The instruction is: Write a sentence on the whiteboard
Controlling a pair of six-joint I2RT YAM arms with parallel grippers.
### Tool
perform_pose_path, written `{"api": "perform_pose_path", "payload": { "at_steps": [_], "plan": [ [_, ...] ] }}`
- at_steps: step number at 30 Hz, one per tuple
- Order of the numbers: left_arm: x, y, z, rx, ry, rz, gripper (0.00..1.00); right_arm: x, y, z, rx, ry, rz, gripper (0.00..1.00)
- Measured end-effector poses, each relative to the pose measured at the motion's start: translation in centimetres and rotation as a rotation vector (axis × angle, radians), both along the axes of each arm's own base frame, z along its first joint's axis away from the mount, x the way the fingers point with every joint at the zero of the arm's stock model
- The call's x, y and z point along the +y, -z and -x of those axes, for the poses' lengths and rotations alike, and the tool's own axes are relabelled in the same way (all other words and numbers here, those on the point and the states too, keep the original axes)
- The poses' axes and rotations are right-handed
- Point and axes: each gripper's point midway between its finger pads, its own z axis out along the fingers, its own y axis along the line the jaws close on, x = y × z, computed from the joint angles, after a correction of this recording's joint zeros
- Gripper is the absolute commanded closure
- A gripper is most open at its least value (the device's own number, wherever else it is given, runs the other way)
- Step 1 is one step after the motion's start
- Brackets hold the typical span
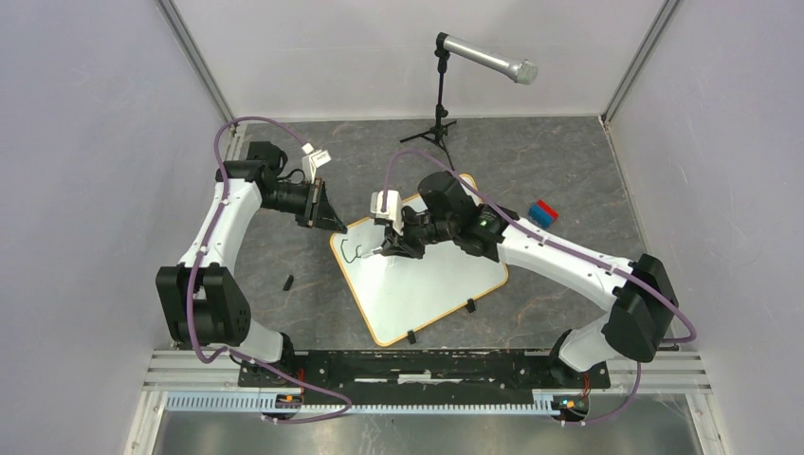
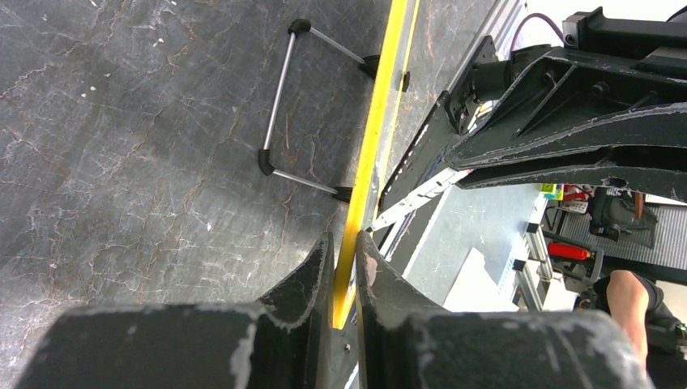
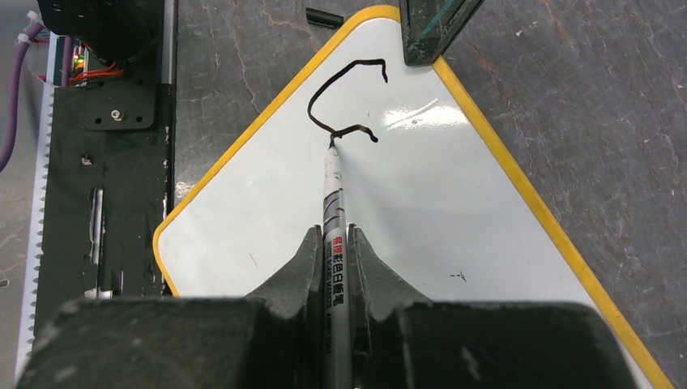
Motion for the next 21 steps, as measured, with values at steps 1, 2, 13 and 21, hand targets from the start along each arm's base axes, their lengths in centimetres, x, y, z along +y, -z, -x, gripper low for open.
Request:
{"api": "perform_pose_path", "payload": {
  "at_steps": [1, 2, 13, 21],
  "plan": [
    [0.0, 0.0, 0.0, 0.000, 0.000, 0.000, 0.98, -0.1, 0.0, 0.0, 0.000, 0.001, 0.001, 1.00],
    [0.0, 0.0, 0.0, 0.000, 0.000, 0.000, 0.98, -0.2, 0.1, 0.0, -0.001, 0.004, 0.005, 1.00],
    [-0.1, 0.0, 0.0, -0.005, 0.003, -0.003, 0.98, -1.1, 0.0, -0.8, -0.022, 0.034, 0.022, 1.00],
    [0.0, 0.0, -0.1, -0.011, 0.003, -0.006, 0.98, -1.3, -1.1, -1.9, -0.042, 0.064, 0.010, 1.00]
  ]
}}
